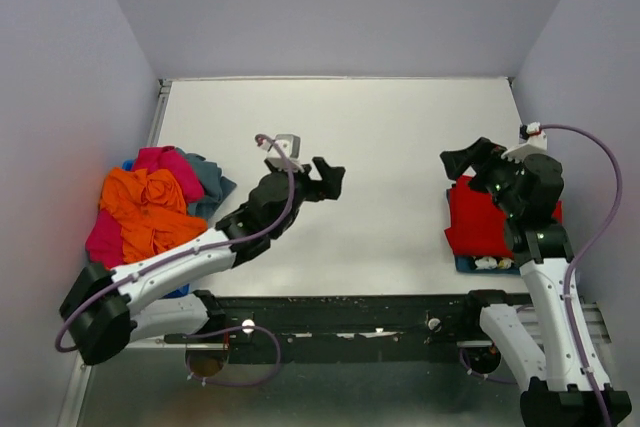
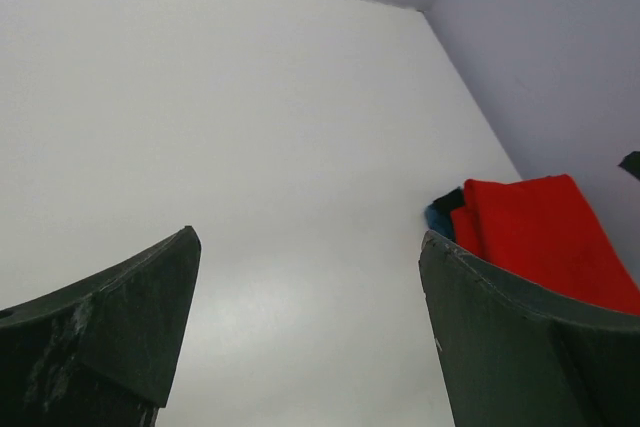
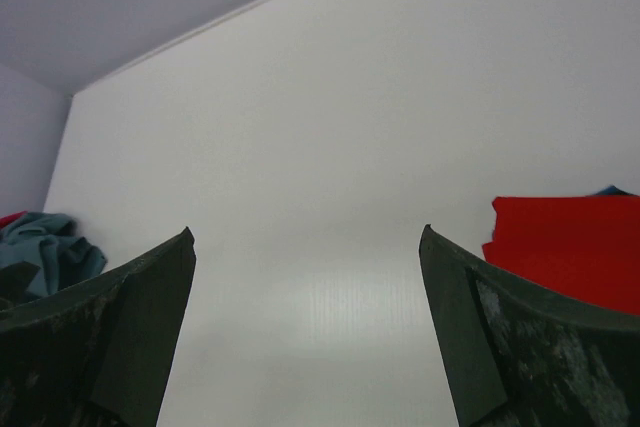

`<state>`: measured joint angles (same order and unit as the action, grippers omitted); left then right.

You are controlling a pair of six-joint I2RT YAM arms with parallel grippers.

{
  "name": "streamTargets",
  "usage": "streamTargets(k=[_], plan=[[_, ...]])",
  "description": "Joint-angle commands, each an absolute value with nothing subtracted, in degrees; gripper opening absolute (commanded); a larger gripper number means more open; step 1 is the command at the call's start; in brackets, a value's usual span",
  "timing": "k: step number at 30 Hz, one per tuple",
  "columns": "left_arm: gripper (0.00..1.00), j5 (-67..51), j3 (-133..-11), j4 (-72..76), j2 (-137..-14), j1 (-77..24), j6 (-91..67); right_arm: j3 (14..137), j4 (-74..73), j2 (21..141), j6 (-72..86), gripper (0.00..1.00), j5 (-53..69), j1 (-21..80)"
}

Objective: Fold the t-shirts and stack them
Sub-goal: Put the neatly folded tshirt into the corner of the board with both arms

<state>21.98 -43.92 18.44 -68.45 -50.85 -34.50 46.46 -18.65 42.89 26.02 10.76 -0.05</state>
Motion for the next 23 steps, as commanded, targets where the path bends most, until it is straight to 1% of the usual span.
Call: streamTargets(k=[1, 6, 10, 14, 23], plan=[[0.99, 32.2, -31.8, 12.7, -53.7, -50.7, -27.5, 40.5, -13.5, 39.3, 25.5, 1.0, 17.7, 2.5], [0.99, 33.5, -19.5, 15.2, -37.2, -50.5, -26.1, 36.5, -15.2, 34.9, 24.6, 1.0, 16.4, 2.6], [0.99, 33.7, -15.3, 14.8, -29.0, -50.5, -25.3, 35.3, -15.5, 32.8, 24.8, 1.0, 17.0, 2.6], [0.99, 33.5, -13.8, 13.1, -26.2, -50.5, -24.4, 35.0, -15.8, 32.4, 24.9, 1.0, 16.7, 2.6], [0.99, 34.4, -12.9, 12.7, -26.3, -50.5, -23.7, 35.2, -17.0, 32.8, 25.1, 1.0, 14.9, 2.6]])
